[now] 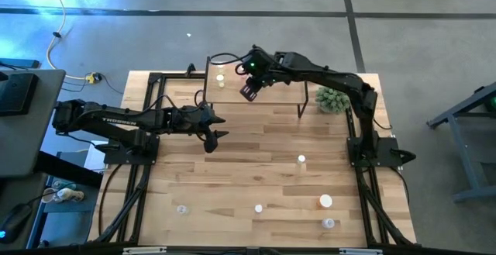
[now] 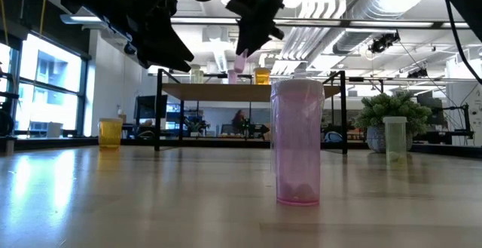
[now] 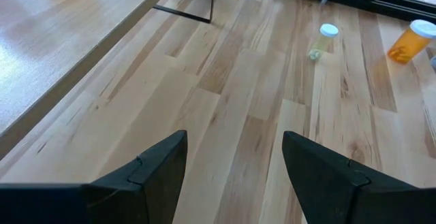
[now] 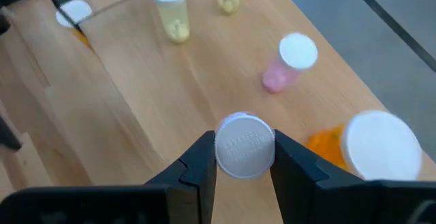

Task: Pick and place medicine bottles onto shelf by color
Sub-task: Put the top pink pill bottle aligned with the other pink pill bottle on the shelf

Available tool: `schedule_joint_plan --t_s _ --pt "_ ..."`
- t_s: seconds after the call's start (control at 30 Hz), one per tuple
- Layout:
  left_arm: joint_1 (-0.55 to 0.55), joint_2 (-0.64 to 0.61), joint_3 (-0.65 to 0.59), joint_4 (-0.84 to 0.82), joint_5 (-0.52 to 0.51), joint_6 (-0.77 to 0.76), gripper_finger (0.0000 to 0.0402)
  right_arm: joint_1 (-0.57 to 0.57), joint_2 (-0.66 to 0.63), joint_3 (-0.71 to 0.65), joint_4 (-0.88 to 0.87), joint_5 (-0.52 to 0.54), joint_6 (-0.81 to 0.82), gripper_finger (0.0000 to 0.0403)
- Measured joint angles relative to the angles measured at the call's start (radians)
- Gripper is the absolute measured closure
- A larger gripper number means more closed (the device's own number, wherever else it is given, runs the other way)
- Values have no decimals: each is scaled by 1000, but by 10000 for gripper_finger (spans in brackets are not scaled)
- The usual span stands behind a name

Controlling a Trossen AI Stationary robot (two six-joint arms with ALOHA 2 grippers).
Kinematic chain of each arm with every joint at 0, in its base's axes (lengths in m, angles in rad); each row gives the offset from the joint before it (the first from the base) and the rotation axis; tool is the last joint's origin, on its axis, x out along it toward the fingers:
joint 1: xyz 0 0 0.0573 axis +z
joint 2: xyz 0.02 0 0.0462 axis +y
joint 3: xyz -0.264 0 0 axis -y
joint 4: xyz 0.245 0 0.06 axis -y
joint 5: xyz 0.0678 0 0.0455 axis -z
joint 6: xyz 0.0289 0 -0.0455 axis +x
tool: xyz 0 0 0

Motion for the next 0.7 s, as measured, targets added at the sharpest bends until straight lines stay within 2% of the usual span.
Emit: schedule_joint_plan --t_s 0.37,0.7 --pt "0 0 0 0 -2 1 170 0 54 -1 90 -36 8 304" --pt "0 0 0 0 -2 2 170 1 71 -1 64 -38 7 304"
